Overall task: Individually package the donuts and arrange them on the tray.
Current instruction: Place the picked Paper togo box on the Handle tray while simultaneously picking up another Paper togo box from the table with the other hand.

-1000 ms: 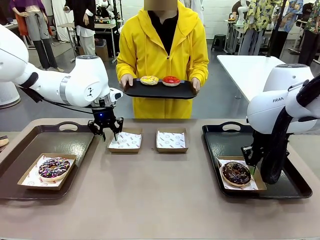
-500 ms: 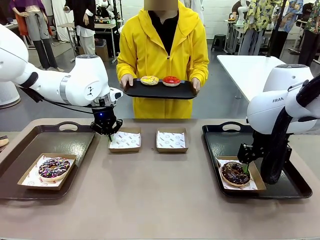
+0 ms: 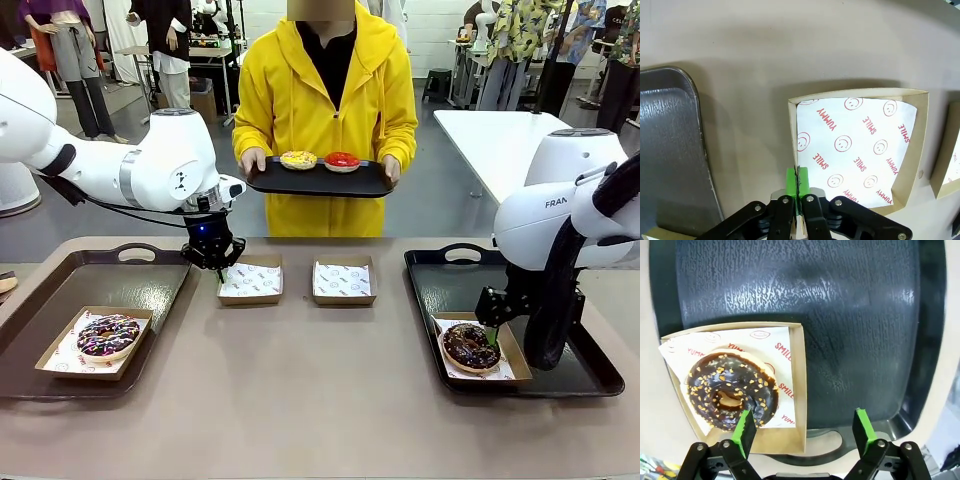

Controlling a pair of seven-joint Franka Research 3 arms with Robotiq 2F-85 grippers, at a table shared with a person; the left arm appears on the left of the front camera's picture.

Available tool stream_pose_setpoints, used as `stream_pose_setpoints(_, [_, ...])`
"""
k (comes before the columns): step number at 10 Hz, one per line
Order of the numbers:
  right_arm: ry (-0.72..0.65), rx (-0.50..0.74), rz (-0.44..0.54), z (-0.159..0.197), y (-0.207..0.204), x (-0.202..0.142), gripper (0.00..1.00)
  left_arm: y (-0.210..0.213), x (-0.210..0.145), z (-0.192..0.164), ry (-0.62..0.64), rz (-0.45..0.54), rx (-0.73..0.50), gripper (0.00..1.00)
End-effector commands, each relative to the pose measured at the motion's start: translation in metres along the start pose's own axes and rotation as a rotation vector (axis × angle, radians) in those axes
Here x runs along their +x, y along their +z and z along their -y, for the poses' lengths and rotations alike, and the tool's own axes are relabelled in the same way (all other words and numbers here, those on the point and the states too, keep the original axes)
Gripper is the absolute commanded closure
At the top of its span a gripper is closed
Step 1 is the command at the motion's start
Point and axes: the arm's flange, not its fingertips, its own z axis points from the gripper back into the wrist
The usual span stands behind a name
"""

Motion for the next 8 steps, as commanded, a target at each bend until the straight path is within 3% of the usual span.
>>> stream_pose_setpoints(1, [-0.005, 0.017, -0.004, -0.001, 0.0, 0.0, 0.0, 0.0, 0.0, 0.0, 0.005, 0.0, 0.0, 1.0])
stream_pose_setpoints(2, [0.0, 0.0, 0.0, 0.0, 0.0, 0.0, 0.0, 0.0, 0.0, 0.0, 0.005, 0.0, 0.0, 1.0])
stream_pose_setpoints(3, [0.034, 0.208, 0.002, 0.014, 0.019, -0.013, 0.0, 0.0, 0.0, 0.0, 0.0, 0.0, 0.0, 0.99])
stream_pose_setpoints(6, [0.069, 0.706, 0.024, 0.085, 0.063, -0.041, 0.0, 0.082, -0.008, 0.006, -0.051, 0.078, -0.021, 0.99])
stream_pose_setpoints(8, [0.059, 0.958, 0.052, 0.135, 0.073, -0.056, 0.0, 0.124, -0.006, 0.019, -0.065, 0.112, -0.034, 0.99])
